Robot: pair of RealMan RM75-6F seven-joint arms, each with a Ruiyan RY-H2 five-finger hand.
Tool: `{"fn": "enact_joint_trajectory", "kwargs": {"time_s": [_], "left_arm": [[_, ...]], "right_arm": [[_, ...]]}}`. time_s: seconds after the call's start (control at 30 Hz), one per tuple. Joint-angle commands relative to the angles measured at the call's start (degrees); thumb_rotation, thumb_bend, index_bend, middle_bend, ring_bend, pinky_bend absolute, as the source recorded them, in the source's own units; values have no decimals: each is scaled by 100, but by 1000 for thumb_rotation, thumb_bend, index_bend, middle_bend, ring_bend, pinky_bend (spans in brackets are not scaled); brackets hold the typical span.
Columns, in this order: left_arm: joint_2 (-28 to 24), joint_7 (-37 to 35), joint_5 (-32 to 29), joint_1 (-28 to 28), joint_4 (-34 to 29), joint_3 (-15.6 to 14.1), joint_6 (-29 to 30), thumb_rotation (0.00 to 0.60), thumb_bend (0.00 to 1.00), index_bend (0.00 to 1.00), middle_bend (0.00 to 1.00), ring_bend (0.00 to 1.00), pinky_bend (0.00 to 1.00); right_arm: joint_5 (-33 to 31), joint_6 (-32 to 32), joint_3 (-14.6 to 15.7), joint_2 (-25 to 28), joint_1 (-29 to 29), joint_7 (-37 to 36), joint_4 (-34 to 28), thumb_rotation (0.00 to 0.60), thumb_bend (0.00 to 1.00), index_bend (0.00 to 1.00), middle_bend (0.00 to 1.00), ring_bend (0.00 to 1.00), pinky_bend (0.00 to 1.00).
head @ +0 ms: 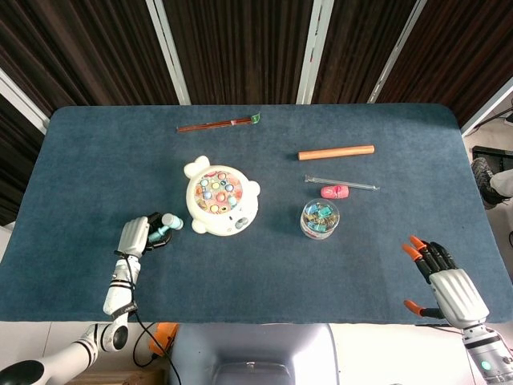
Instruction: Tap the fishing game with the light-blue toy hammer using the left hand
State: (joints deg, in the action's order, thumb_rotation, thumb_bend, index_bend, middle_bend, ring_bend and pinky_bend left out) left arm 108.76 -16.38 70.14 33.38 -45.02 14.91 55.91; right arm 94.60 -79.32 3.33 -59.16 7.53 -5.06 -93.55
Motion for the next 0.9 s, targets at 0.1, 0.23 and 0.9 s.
{"fn": "enact_joint_trajectory", "kwargs": {"time_s": [0.1, 0.23, 0.9], "left_arm": [[5, -7, 30, 7, 31, -15, 20, 426, 365, 442, 202, 27, 0], [11, -2, 60, 13, 58, -29, 50, 424, 364, 436, 196, 23, 0], [-84, 24, 298, -54, -98, -148, 402, 421, 359, 388, 124, 0, 0]], "right_arm": [[-4, 0, -1, 2, 0, 0, -3, 600, 305, 0, 0, 0, 0], [-9, 1, -3, 2, 0, 0, -2, 600, 305, 0, 0, 0, 0], [-25, -6, -11, 3, -3, 11, -7, 600, 305, 0, 0, 0, 0]]}}
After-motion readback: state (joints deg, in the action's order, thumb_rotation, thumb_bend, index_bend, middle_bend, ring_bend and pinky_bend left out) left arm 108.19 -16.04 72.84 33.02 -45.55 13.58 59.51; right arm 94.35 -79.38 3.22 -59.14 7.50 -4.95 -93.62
